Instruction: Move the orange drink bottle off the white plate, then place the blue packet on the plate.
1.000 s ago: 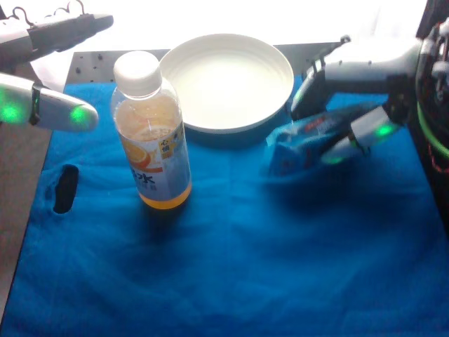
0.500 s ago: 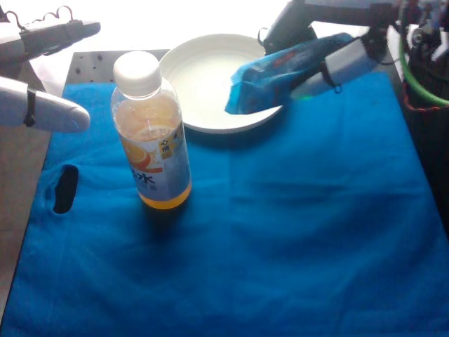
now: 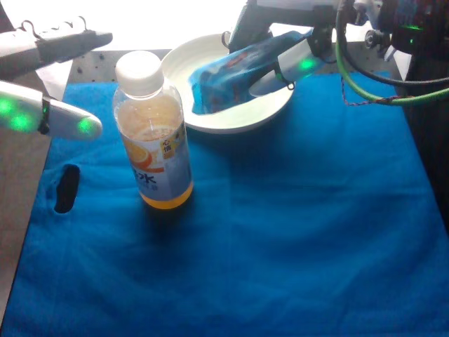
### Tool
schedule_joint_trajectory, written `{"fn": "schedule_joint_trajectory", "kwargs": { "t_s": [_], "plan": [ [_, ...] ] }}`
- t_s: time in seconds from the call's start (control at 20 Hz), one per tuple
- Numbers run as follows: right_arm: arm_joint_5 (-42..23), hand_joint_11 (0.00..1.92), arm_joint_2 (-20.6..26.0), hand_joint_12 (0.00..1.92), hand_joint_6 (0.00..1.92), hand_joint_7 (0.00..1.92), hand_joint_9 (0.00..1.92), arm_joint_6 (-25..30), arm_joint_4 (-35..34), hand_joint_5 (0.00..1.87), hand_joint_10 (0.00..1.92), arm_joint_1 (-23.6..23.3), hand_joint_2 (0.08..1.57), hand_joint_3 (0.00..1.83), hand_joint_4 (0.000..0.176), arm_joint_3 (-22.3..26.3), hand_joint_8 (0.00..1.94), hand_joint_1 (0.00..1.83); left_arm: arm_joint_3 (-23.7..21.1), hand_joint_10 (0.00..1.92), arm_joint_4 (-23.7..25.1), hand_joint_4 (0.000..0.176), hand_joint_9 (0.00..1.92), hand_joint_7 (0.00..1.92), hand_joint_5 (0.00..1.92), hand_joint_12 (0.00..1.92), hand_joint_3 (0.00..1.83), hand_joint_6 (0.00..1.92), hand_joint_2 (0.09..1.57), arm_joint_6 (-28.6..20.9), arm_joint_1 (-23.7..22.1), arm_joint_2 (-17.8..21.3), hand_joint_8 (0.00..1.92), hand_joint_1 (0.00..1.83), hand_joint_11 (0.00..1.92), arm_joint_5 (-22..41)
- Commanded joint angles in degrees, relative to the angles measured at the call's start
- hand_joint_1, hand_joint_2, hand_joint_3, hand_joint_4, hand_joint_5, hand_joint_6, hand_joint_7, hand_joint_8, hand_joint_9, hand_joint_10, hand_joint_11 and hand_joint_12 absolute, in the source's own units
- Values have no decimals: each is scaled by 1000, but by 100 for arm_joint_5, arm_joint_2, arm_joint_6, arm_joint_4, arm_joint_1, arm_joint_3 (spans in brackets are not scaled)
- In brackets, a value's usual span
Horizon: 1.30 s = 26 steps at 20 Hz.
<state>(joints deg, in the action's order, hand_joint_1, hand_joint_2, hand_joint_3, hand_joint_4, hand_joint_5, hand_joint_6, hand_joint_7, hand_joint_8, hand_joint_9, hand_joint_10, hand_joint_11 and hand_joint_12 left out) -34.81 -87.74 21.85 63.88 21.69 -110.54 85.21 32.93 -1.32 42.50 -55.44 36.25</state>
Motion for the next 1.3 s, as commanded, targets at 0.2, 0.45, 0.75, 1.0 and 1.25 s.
{"fn": "schedule_joint_trajectory", "kwargs": {
  "t_s": [0.2, 0.45, 0.75, 1.0, 1.25],
  "plan": [
    [-59, 746, -234, 1421, 647, 1059, 1031, 25, -415, 1076, 797, -120, 1083, 0, 0, -325, 1041, 1260, 61, 0, -202, 111, 0, 0, 0, 0, 6, 0, 826, -99, -47, -83, 0, 610, 0, 594],
    [58, 769, -565, 1321, 688, 1072, 1101, 25, -425, 1086, 587, -120, 1078, 0, 0, -717, 962, 1247, 72, 0, -199, 79, 0, 0, 0, 0, 3, 0, 825, -103, -47, -112, 0, 581, 0, 653],
    [183, 802, -651, 1503, 597, 1003, 997, 26, -421, 1088, 918, -119, 1096, 0, 0, -938, 1159, 1264, 62, 0, -193, 74, 0, 0, 0, 0, 0, 0, 782, -155, -50, -111, 0, 593, 0, 676],
    [254, 733, -651, 1569, 559, 1034, 939, 28, -416, 1090, 1061, -115, 1089, 0, 0, -926, 1131, 1274, 56, 0, -193, 63, 0, 0, 0, 0, 0, 0, 787, -186, -50, -109, 0, 591, 0, 696],
    [324, 708, -695, 1594, 636, 1071, 1006, 51, -234, 1050, 971, -114, 1089, 0, 0, -928, 1060, 1274, 58, 0, -167, 81, 0, 0, 0, 0, 0, 0, 764, -228, -50, -111, 0, 571, 0, 700]
  ]
}}
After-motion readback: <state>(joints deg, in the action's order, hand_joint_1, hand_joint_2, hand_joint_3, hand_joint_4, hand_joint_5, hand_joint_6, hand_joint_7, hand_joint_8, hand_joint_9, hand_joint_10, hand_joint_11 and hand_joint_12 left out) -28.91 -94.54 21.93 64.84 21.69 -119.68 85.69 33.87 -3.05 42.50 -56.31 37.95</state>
